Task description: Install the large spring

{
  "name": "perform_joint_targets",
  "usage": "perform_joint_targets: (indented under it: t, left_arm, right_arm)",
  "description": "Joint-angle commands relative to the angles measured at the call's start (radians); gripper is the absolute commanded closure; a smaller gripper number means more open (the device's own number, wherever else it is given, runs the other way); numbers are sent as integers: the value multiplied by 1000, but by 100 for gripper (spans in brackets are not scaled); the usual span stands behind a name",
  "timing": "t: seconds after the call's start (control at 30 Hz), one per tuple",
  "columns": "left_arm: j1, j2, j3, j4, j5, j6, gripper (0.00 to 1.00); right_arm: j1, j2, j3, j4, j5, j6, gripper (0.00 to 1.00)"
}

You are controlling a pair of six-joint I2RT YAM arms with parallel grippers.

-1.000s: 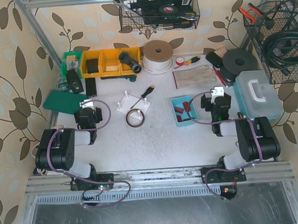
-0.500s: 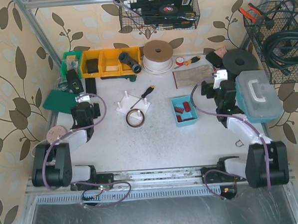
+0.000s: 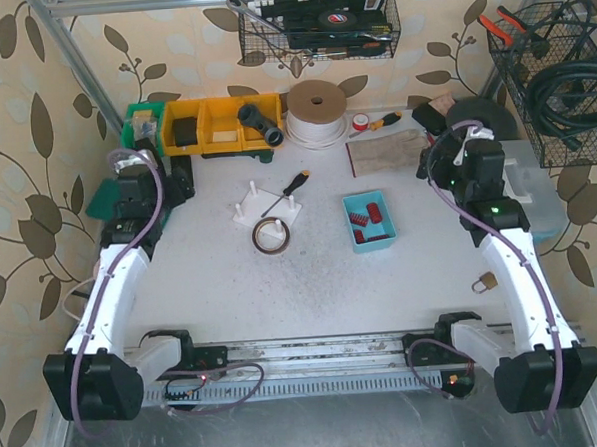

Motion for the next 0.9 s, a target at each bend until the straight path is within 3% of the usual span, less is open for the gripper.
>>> perform_joint_targets:
  t: [0.0,0.13,0.2,0.43,0.67,0.87]
  left_arm:
    - [10,-4,-51,-98,324,-115,8]
    - [8,34,-74,-63,520,-145,8]
    - [-6,61,-69,-88,551,-144,14]
    - [-189,115,-82,-171,331,-96,33]
    - [-311,209,-81,-214,232,-105,54]
    - [-354,267,-126,-159,228,-116,61]
  right_arm:
    - [-14,52,6,-197,-123,59,0]
    - [-2,49,-48,-127,-267,66,1]
    - [45,28,-77,-103,-268,67,1]
    - [356,-20,-130,-93,-4,7,2]
    - [597,-7,-212,-20,290,-13,1]
    - [631,-69,-343,166,235,-51,1]
